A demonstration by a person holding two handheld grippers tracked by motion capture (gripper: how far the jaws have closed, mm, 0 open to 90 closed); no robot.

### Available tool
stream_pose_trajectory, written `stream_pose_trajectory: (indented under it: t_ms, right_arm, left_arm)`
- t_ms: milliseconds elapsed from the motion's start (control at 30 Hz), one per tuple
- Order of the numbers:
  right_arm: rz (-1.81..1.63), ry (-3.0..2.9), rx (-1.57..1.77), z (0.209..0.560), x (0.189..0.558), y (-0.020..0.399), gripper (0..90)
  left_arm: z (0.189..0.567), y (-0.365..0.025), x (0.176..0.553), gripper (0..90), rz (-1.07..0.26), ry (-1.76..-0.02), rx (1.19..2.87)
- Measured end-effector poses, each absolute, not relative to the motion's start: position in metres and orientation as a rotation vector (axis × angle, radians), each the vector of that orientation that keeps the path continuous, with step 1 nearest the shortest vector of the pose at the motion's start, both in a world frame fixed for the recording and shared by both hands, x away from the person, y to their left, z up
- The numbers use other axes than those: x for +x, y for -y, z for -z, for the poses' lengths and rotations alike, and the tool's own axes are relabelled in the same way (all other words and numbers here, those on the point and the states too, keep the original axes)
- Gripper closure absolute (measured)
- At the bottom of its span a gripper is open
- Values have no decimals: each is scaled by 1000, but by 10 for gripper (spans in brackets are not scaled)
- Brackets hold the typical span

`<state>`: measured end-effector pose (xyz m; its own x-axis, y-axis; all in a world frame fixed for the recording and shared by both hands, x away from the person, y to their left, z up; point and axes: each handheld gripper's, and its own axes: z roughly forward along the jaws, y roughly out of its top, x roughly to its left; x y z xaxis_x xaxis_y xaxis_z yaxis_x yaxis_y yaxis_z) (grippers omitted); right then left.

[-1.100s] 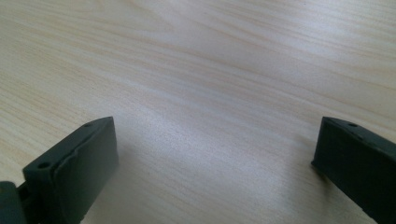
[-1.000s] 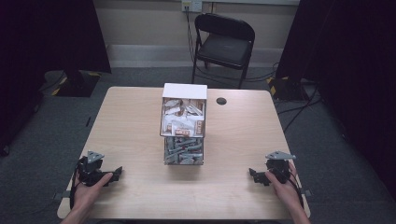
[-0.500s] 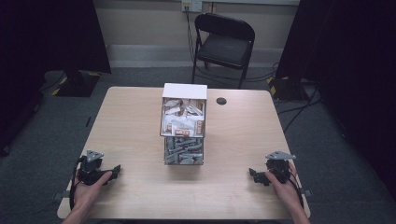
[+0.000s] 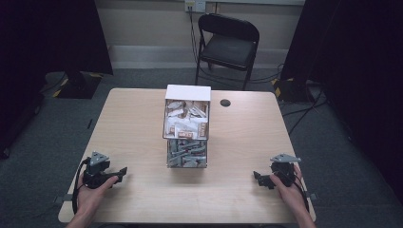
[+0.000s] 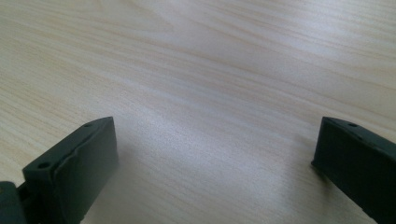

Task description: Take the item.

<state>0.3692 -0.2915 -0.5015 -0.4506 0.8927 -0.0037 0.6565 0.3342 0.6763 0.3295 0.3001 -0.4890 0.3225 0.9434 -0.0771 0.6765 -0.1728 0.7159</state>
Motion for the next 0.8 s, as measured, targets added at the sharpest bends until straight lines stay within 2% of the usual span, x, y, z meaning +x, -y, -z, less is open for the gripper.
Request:
stream_pose_trajectory:
  t_ms: [800]
  right_arm:
    - [-865,-2230,1369,501,369,292,0]
  left_arm:
    - [464,-270,320,358,-409,-1203,1941]
